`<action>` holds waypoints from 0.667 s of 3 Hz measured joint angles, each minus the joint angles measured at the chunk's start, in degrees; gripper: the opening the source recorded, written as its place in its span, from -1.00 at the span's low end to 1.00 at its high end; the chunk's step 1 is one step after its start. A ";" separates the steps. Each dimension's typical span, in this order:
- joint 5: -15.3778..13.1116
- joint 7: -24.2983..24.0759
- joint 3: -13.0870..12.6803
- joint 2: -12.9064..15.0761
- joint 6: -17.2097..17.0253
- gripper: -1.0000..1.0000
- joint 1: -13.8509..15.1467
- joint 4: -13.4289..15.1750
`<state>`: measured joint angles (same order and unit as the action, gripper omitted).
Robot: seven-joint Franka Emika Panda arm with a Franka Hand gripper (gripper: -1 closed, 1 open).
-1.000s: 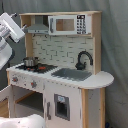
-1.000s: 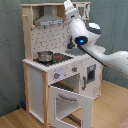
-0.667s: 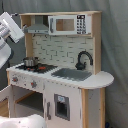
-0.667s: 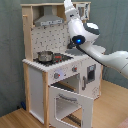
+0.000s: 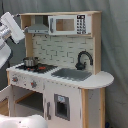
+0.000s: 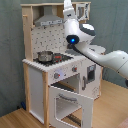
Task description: Play with the kitchen
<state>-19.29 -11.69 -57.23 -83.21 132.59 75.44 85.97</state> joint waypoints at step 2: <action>4.08 -4.72 -1.38 1.17 -5.53 1.00 6.33 -6.32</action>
<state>-15.21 -16.41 -58.61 -82.03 127.06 81.77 79.65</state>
